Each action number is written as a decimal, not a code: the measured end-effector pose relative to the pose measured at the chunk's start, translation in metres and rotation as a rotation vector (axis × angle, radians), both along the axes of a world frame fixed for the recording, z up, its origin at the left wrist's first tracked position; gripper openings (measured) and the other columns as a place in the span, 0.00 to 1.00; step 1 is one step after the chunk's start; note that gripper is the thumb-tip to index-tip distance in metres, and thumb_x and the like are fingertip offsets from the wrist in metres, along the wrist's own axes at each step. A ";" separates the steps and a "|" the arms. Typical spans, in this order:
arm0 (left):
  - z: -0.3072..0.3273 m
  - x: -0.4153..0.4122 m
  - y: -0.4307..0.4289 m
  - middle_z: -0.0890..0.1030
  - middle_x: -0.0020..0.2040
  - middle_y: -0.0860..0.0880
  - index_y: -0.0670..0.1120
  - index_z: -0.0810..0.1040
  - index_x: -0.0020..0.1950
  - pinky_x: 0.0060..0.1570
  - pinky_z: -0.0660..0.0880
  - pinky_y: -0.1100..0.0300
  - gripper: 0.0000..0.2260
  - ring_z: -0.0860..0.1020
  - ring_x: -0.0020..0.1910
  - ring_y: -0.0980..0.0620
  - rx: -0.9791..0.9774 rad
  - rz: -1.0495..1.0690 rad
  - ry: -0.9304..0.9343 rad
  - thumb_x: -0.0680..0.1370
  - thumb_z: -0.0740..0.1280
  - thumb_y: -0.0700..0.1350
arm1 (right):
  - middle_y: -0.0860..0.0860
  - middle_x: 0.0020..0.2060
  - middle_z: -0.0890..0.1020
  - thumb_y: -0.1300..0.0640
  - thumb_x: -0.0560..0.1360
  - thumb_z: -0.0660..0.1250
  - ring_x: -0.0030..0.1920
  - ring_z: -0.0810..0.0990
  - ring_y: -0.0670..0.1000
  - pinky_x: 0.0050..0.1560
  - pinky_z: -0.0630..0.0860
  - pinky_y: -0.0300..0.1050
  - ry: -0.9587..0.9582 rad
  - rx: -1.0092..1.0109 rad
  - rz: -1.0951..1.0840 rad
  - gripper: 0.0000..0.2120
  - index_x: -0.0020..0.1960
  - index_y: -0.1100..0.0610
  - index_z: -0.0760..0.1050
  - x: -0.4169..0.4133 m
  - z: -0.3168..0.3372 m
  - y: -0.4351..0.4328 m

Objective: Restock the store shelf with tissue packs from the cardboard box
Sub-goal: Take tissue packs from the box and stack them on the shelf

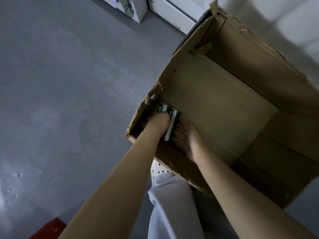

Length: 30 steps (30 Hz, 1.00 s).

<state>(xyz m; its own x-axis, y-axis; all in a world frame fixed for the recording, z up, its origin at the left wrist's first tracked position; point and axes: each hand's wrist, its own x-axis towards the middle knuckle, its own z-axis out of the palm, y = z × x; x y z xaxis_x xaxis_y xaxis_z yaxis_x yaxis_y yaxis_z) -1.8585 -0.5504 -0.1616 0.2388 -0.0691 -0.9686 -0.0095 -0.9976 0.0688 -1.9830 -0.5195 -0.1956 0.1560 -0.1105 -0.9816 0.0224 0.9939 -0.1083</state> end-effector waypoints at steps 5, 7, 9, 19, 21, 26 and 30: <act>0.065 -0.011 -0.002 0.71 0.66 0.41 0.46 0.67 0.71 0.65 0.69 0.44 0.23 0.71 0.64 0.40 -0.136 -0.102 -0.002 0.80 0.53 0.54 | 0.52 0.59 0.80 0.47 0.82 0.57 0.63 0.76 0.52 0.69 0.67 0.51 0.139 -0.052 0.106 0.15 0.65 0.50 0.73 -0.037 0.065 -0.008; 0.104 -0.018 -0.004 0.72 0.66 0.40 0.41 0.71 0.68 0.65 0.69 0.44 0.17 0.71 0.64 0.41 -0.216 -0.149 0.028 0.82 0.54 0.46 | 0.50 0.56 0.82 0.53 0.82 0.59 0.62 0.77 0.50 0.70 0.66 0.54 0.114 -0.181 0.105 0.10 0.61 0.49 0.74 -0.050 0.101 -0.011; 0.144 -0.022 -0.003 0.75 0.63 0.44 0.43 0.73 0.65 0.57 0.74 0.53 0.15 0.75 0.58 0.47 -0.317 -0.121 0.011 0.83 0.53 0.43 | 0.53 0.55 0.82 0.58 0.80 0.61 0.61 0.78 0.52 0.70 0.67 0.56 0.067 -0.245 0.025 0.08 0.59 0.53 0.74 -0.060 0.146 -0.019; 0.416 -0.033 -0.001 0.81 0.58 0.50 0.58 0.80 0.51 0.59 0.76 0.50 0.13 0.80 0.55 0.48 -0.590 0.072 0.085 0.82 0.56 0.50 | 0.56 0.57 0.83 0.57 0.70 0.72 0.57 0.82 0.56 0.56 0.80 0.56 -0.204 -0.359 -0.177 0.28 0.69 0.52 0.69 -0.092 0.420 -0.044; 0.468 -0.040 0.002 0.84 0.53 0.48 0.56 0.83 0.51 0.55 0.78 0.51 0.12 0.83 0.50 0.48 -0.634 0.130 0.116 0.80 0.59 0.54 | 0.57 0.57 0.83 0.57 0.69 0.71 0.56 0.83 0.56 0.54 0.81 0.55 -0.223 -0.375 -0.216 0.31 0.70 0.55 0.68 -0.100 0.471 -0.044; 0.596 -0.070 0.003 0.85 0.47 0.43 0.45 0.84 0.47 0.55 0.78 0.49 0.18 0.83 0.46 0.46 -0.725 0.134 0.238 0.73 0.66 0.58 | 0.56 0.57 0.83 0.58 0.72 0.70 0.55 0.83 0.56 0.47 0.82 0.54 -0.303 -0.496 -0.306 0.30 0.72 0.52 0.66 -0.124 0.591 -0.038; 0.671 -0.091 0.013 0.81 0.32 0.52 0.49 0.79 0.33 0.47 0.76 0.54 0.18 0.80 0.35 0.55 -0.909 0.101 0.269 0.79 0.62 0.55 | 0.52 0.55 0.84 0.57 0.71 0.69 0.56 0.83 0.57 0.49 0.82 0.54 -0.347 -0.660 -0.307 0.23 0.65 0.46 0.72 -0.135 0.676 -0.027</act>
<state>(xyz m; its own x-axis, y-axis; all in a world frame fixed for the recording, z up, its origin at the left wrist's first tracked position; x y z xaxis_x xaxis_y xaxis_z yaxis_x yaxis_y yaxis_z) -1.9492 -0.5378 0.5095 0.0622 -0.8139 -0.5777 0.2033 -0.5564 0.8057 -2.1185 -0.5463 0.4807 0.3084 -0.7384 -0.5997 0.4248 0.6710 -0.6077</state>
